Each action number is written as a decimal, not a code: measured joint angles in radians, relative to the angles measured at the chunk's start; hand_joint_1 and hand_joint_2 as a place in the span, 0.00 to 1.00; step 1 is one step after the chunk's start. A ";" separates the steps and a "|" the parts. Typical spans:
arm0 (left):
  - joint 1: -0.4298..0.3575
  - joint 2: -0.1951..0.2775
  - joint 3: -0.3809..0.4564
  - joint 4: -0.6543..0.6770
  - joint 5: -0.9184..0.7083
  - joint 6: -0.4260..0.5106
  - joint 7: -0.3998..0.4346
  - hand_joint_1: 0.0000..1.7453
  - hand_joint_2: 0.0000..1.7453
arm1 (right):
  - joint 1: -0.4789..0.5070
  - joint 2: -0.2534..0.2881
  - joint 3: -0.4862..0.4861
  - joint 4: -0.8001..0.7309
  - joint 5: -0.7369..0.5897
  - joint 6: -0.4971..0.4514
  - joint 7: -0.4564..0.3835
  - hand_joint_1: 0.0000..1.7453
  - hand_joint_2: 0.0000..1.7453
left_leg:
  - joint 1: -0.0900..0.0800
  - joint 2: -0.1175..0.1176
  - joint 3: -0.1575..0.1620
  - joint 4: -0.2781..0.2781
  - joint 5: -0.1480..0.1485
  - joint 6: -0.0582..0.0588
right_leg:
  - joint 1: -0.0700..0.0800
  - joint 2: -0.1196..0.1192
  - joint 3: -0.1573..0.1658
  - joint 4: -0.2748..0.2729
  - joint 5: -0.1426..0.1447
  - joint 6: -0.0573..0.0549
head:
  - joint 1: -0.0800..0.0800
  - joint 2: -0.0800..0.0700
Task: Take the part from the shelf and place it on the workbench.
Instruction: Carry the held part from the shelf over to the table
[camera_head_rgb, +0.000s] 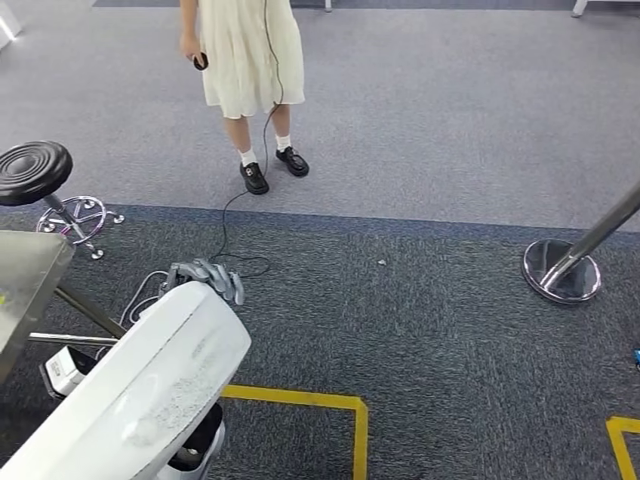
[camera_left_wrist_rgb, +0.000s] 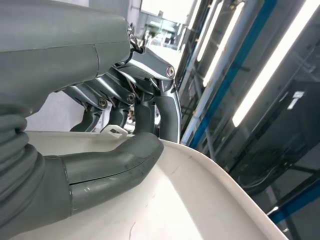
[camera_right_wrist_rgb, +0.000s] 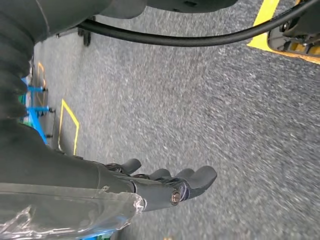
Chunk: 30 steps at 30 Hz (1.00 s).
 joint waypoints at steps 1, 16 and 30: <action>-0.003 0.000 -0.002 0.000 0.000 0.000 0.000 0.89 1.00 | 0.000 0.000 0.000 0.000 0.000 0.000 0.001 0.00 1.00 | -0.004 0.015 0.010 -0.023 -0.001 0.004 | 0.003 -0.011 0.002 0.000 -0.002 0.004 | 0.000 0.000; -0.009 -0.002 -0.014 0.002 0.006 -0.001 0.000 0.89 1.00 | -0.001 -0.001 -0.001 -0.001 -0.007 0.017 0.024 0.00 1.00 | 0.012 -0.178 0.007 -0.029 0.005 0.012 | -0.019 0.150 -0.025 0.013 0.014 0.035 | 0.015 0.000; -0.009 0.000 -0.014 0.003 0.007 0.000 0.000 0.89 1.00 | -0.001 0.000 -0.002 -0.001 -0.009 0.013 0.028 0.00 1.00 | 0.002 -0.030 -0.012 0.019 -0.005 -0.008 | -0.003 0.002 -0.006 -0.002 0.004 -0.004 | -0.001 0.000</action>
